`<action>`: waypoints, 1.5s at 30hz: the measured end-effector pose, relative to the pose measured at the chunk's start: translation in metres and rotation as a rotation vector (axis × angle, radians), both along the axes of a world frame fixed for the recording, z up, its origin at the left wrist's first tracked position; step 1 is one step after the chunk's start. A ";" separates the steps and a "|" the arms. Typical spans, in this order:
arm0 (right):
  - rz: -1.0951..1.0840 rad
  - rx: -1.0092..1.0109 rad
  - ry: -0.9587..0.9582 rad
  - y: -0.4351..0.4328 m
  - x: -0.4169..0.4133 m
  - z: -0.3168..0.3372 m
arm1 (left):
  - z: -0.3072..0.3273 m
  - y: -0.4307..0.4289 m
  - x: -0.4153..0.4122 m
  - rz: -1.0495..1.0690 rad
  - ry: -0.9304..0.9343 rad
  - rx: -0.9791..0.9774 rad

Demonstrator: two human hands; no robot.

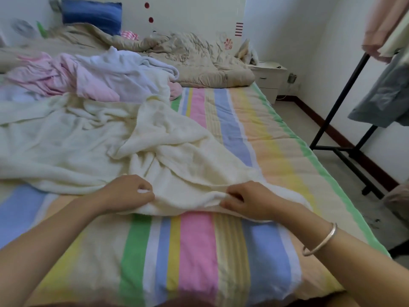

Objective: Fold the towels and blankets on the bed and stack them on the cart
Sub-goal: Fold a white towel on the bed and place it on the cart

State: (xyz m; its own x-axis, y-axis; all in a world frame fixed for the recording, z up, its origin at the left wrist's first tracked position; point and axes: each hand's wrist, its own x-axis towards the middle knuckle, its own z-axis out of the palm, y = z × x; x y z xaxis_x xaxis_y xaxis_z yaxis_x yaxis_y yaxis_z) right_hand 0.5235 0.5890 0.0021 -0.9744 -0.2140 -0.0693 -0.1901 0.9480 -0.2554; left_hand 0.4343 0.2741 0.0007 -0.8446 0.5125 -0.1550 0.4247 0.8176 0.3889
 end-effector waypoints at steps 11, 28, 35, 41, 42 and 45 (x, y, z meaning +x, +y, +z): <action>-0.189 -0.363 -0.409 -0.037 0.031 0.018 | 0.023 -0.041 0.035 0.108 -0.703 -0.328; -0.118 -0.042 0.181 -0.135 -0.105 -0.018 | 0.014 0.000 -0.061 0.312 0.278 -0.285; -0.555 -0.215 0.292 0.037 -0.198 0.014 | 0.007 0.110 -0.150 0.162 0.208 -0.067; -0.894 -0.151 0.231 0.205 -0.228 -0.004 | 0.016 0.261 -0.215 -0.044 0.423 0.021; -0.919 -0.131 0.201 0.221 -0.230 -0.011 | 0.014 0.276 -0.221 -0.053 0.413 0.049; -0.930 -0.091 0.111 0.239 -0.236 -0.026 | -0.003 0.296 -0.230 -0.040 0.333 0.037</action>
State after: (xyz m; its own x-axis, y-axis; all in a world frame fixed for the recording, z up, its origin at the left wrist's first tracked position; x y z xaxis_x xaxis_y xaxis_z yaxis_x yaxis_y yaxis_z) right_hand 0.2873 0.8278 -0.0238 -0.7569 0.6534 0.0131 0.6057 0.7088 -0.3617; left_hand 0.2047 0.5700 -0.0021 -0.8247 0.5466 0.1453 0.5650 0.7855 0.2524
